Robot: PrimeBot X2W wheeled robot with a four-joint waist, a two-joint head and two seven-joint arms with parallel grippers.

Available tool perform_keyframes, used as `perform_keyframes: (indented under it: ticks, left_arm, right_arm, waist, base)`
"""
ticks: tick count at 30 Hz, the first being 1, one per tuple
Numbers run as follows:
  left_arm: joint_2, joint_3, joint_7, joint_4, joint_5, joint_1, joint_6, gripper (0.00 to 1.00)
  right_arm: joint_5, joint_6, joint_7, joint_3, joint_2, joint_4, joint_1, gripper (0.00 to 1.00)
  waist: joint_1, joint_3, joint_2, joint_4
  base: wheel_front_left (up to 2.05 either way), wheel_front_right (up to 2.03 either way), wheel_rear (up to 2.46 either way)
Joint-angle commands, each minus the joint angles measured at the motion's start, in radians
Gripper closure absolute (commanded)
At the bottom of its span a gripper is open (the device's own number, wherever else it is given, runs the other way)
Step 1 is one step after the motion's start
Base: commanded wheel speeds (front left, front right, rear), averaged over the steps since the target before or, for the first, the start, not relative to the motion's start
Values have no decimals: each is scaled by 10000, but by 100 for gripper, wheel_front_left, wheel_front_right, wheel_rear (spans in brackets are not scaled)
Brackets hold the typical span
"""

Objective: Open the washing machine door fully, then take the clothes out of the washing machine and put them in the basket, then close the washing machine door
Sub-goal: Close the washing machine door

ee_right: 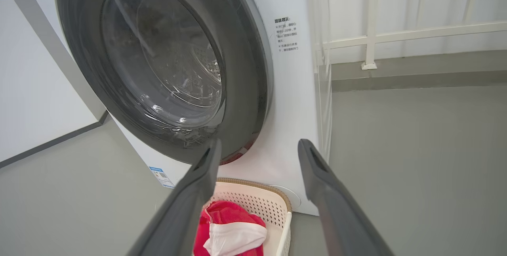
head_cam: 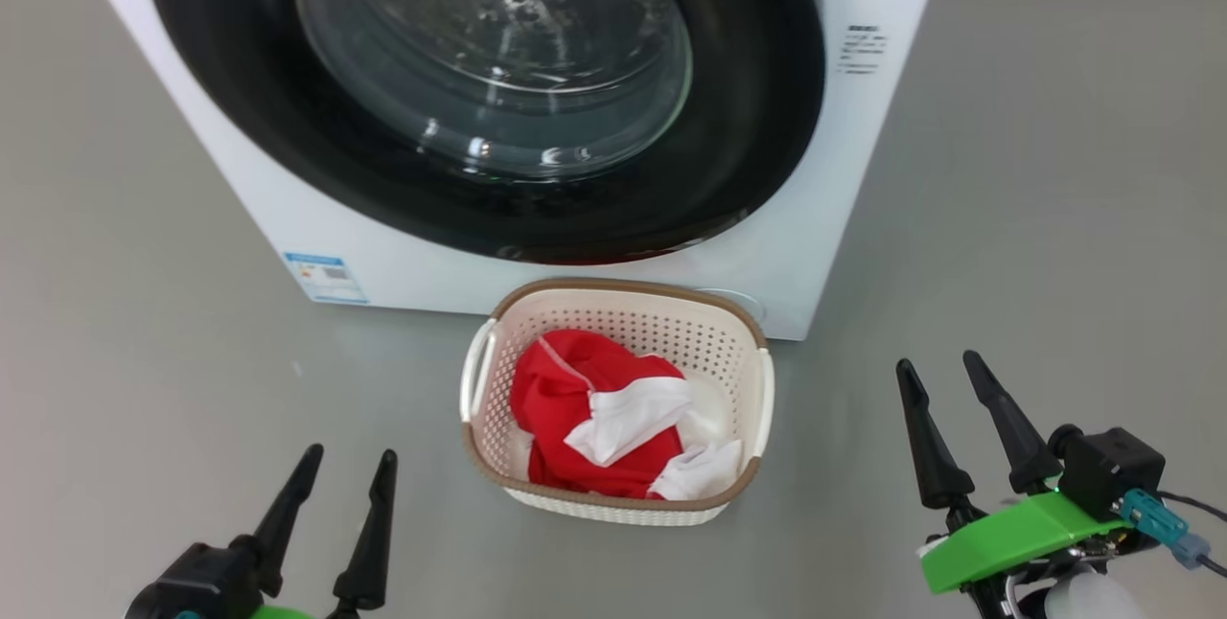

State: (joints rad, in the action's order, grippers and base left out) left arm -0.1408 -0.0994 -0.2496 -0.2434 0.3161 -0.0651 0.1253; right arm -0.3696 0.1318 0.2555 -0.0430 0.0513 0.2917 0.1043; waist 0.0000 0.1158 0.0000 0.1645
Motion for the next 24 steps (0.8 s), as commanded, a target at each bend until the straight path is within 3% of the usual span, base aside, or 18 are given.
perform_keyframes:
  ticks: [1,15,24]
  left_arm:
    - [-263,427,-122,298,-49,-82,54,0]
    - [-415,869,-122,490,-249,159,54,0]
    - [-374,1108,-122,516,-371,387,54,0]
  right_arm:
    - [-42,-11,63,-167,-10,-311,-51,0]
    - [35,-11,63,234,-10,-524,-906,0]
    - [97,-11,63,547,-10,-647,-1410,0]
  waist:
    - [0,-102,0,-297]
    - [0,-224,0,-1256]
    - [0,-276,0,-1469]
  base:
    - [0,0,0]
    - [0,0,0]
    - [0,0,0]
